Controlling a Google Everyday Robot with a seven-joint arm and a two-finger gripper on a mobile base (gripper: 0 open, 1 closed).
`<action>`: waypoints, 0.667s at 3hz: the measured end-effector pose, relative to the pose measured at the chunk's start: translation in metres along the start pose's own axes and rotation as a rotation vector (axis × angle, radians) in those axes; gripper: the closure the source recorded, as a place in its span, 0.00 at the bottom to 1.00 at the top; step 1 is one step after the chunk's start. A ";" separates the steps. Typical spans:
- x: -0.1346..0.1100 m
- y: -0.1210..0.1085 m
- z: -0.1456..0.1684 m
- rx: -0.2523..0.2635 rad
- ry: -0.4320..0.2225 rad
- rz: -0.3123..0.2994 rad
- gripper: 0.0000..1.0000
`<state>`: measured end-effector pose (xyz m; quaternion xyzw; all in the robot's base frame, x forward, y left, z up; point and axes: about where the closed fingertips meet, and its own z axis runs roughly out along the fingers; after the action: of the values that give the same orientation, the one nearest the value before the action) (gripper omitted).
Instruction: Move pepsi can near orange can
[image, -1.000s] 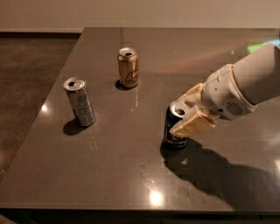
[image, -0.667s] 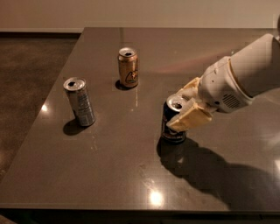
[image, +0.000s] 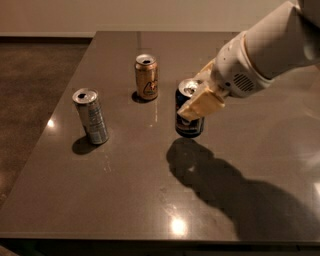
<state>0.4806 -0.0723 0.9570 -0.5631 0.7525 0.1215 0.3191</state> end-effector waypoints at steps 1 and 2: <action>-0.020 -0.017 0.013 0.038 0.009 0.019 1.00; -0.034 -0.034 0.031 0.066 0.026 0.037 1.00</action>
Offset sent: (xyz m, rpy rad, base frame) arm 0.0817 0.0475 -0.0025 -0.0408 -0.0235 -0.1228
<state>0.5284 -0.0411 0.9604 -0.5399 0.7704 0.0951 0.3255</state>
